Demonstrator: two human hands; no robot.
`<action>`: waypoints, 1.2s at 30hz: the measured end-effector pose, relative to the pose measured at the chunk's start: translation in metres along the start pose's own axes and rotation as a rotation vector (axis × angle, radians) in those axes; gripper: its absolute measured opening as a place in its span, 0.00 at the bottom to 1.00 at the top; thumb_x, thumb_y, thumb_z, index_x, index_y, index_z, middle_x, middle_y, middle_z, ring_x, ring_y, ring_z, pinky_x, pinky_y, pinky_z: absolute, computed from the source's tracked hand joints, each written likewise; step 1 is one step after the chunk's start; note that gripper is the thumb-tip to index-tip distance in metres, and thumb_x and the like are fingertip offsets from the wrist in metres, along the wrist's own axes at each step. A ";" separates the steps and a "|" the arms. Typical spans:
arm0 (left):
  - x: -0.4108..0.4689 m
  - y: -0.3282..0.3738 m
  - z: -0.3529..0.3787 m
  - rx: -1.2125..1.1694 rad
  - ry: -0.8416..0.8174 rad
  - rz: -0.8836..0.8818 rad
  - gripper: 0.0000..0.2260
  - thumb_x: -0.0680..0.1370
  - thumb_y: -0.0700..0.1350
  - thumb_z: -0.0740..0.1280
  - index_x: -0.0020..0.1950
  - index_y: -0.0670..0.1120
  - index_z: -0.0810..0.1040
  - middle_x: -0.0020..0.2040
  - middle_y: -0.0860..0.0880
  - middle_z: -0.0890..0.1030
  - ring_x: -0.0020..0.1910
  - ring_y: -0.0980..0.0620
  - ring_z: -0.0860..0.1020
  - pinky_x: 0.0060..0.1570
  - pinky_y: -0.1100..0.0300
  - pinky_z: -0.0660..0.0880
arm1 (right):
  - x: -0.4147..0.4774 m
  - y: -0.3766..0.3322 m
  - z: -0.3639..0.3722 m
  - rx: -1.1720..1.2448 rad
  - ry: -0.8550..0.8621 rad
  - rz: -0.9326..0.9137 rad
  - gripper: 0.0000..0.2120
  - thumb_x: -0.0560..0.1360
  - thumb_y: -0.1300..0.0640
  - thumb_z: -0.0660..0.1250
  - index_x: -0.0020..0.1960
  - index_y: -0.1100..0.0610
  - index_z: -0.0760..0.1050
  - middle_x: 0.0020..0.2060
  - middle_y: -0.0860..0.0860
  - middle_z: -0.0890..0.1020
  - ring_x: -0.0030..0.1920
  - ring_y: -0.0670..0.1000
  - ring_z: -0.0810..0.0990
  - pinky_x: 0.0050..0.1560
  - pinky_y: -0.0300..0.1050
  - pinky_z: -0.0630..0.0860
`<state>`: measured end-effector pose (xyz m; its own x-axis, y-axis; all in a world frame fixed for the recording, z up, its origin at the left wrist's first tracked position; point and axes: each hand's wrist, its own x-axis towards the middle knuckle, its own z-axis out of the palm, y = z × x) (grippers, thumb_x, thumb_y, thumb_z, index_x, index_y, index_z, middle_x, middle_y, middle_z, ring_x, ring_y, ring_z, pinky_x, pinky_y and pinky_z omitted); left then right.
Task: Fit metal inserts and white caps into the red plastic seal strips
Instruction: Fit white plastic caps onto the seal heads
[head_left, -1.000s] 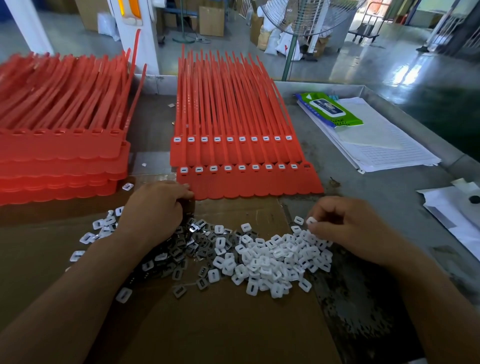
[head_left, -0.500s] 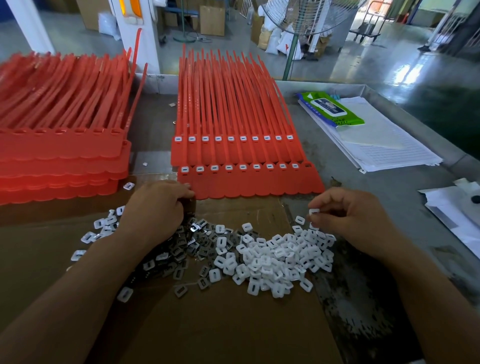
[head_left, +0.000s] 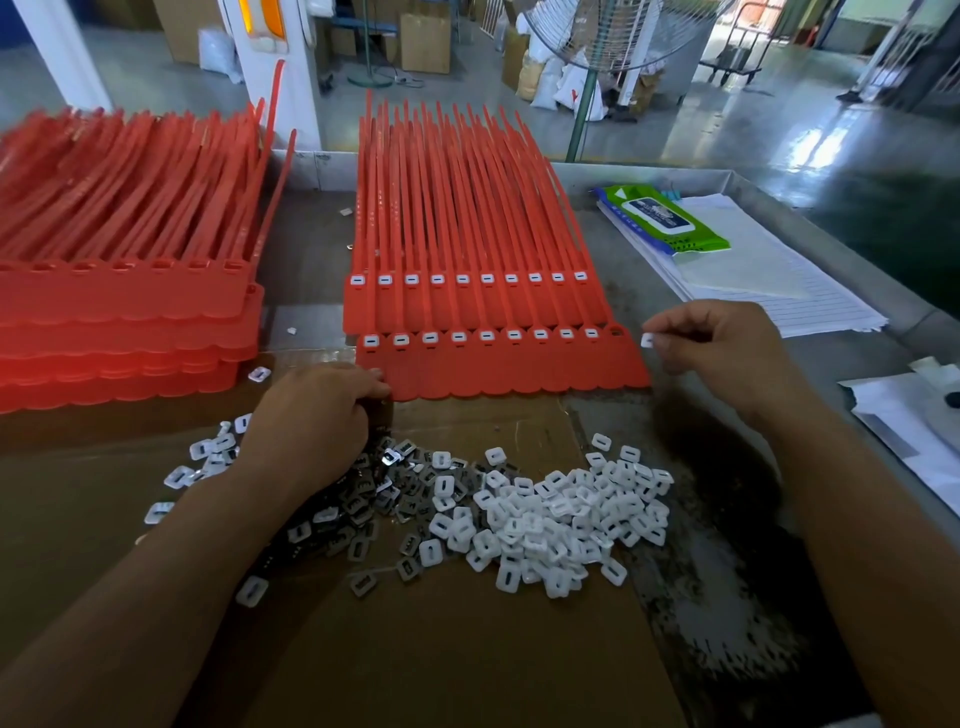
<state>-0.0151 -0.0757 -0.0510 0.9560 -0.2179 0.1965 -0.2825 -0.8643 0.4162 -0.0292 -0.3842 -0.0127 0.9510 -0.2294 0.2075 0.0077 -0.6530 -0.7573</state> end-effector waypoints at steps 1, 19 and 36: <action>0.000 0.000 0.000 -0.001 0.003 0.002 0.18 0.71 0.32 0.60 0.55 0.45 0.80 0.61 0.50 0.77 0.62 0.50 0.72 0.63 0.56 0.64 | 0.005 0.002 0.001 0.002 0.008 0.016 0.08 0.71 0.65 0.70 0.42 0.52 0.79 0.34 0.46 0.80 0.30 0.38 0.75 0.45 0.43 0.74; 0.001 -0.001 0.001 -0.005 0.029 0.010 0.18 0.70 0.31 0.61 0.54 0.46 0.81 0.59 0.50 0.78 0.61 0.51 0.73 0.62 0.59 0.65 | 0.047 0.022 0.038 -0.077 0.021 0.132 0.07 0.75 0.62 0.65 0.51 0.58 0.79 0.43 0.52 0.77 0.36 0.42 0.72 0.30 0.26 0.65; 0.002 -0.001 0.001 -0.013 0.004 -0.007 0.18 0.70 0.32 0.60 0.55 0.47 0.80 0.60 0.51 0.77 0.62 0.50 0.72 0.64 0.55 0.65 | 0.047 0.023 0.042 -0.144 0.007 0.152 0.05 0.73 0.63 0.67 0.48 0.60 0.79 0.46 0.53 0.79 0.46 0.48 0.75 0.48 0.40 0.69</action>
<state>-0.0126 -0.0759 -0.0524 0.9575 -0.2102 0.1974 -0.2773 -0.8595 0.4294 0.0286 -0.3798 -0.0458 0.9356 -0.3378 0.1022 -0.1806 -0.7071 -0.6837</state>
